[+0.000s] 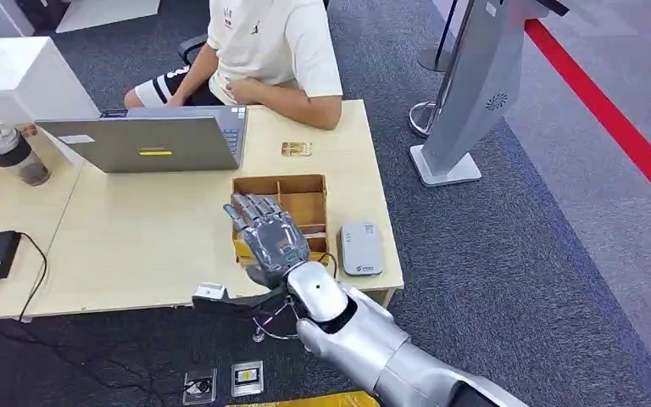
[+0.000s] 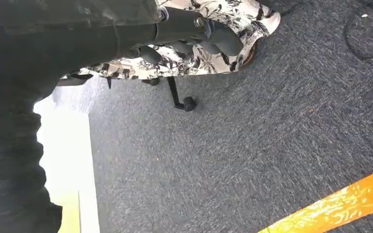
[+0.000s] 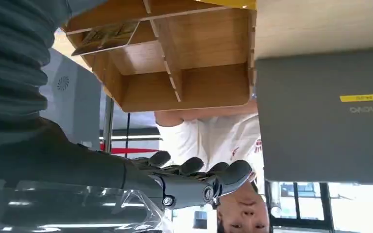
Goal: Pass the card to the sensor for recognition and then transmit it.
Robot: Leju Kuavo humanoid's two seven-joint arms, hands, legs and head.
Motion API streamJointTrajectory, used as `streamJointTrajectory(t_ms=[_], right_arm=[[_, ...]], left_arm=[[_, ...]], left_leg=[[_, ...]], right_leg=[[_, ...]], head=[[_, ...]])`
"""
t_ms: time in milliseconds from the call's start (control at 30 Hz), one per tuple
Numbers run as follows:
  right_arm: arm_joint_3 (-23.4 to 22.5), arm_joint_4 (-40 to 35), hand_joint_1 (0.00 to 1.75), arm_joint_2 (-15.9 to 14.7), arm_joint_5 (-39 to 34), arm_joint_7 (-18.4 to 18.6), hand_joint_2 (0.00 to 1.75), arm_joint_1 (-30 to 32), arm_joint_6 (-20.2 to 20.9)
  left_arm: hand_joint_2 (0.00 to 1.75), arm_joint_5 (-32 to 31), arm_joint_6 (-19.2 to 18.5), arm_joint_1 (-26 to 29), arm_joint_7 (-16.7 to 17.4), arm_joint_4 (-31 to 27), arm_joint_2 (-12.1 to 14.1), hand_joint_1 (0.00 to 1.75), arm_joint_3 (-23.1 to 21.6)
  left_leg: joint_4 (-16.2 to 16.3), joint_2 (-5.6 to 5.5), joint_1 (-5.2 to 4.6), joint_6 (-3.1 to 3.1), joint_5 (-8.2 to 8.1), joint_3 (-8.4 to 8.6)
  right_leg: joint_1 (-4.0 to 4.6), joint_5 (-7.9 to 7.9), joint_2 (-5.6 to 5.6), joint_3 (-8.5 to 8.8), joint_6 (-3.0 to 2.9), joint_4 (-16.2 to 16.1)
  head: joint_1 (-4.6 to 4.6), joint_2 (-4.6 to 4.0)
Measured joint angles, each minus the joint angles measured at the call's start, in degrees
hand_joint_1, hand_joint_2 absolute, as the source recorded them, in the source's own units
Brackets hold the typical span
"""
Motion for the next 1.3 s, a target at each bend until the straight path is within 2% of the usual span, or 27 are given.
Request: streamJointTrajectory(t_ms=[467, 1300], right_arm=[[-1.6, 2.7, 0.00, -0.2, 0.0, 1.2, 1.75, 0.2, -0.6], [-1.6, 3.4, 0.00, -0.5, 0.4, 2.3, 1.75, 0.8, -1.2]], left_arm=[[1.75, -0.3, 0.0, 0.0, 1.1, 0.0, 0.0, 0.00, 0.0], [1.75, -0.3, 0.6, 0.0, 2.2, 0.0, -0.2, 0.00, 0.0]], left_leg=[[0.0, 0.01, 0.00, 0.00, 0.00, 0.00], [0.0, 0.03, 0.00, 0.00, 0.00, 0.01]], right_leg=[[0.00, 0.00, 0.01, -0.01, 0.00, 0.0], [0.00, 0.01, 0.03, -0.01, 0.00, 0.0]], head=[[0.00, 0.00], [-0.02, 0.00]])
